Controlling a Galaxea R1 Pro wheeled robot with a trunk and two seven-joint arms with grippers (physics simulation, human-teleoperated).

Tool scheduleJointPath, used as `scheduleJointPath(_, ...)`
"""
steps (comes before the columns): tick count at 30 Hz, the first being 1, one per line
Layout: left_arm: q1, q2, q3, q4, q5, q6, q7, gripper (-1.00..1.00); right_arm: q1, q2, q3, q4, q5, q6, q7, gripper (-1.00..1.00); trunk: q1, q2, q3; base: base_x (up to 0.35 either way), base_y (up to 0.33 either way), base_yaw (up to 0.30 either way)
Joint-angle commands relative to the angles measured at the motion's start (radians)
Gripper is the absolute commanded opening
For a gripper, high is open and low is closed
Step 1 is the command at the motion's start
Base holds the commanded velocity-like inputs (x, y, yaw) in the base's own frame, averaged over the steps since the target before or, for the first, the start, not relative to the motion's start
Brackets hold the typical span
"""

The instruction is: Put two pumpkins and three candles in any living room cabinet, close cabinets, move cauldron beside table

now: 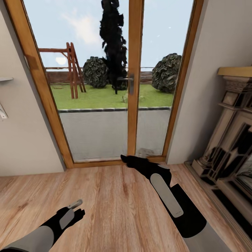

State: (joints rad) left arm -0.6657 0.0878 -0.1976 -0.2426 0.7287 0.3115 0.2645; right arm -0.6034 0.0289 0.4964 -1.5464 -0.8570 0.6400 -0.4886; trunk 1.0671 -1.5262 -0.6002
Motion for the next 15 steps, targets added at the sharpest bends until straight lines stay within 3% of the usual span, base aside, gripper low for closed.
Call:
scheduleJointPath(1, 0.0, 0.006, -0.008, -0.003, 0.011, 0.004, -0.002, 1.0, -0.001, 0.0, 0.001, -0.002, -0.009, 0.002, 0.013, 1.0, 0.004, -0.008, -0.004, 0.0, 0.0, 0.0)
scheduleJointPath(15, 0.001, 0.017, -0.008, -0.001, 0.021, 0.003, -0.013, 1.0, -0.001, -0.001, 0.001, -0.002, -0.017, 0.012, 0.043, 1.0, 0.058, -0.106, -0.048, 0.0, 0.0, 0.0)
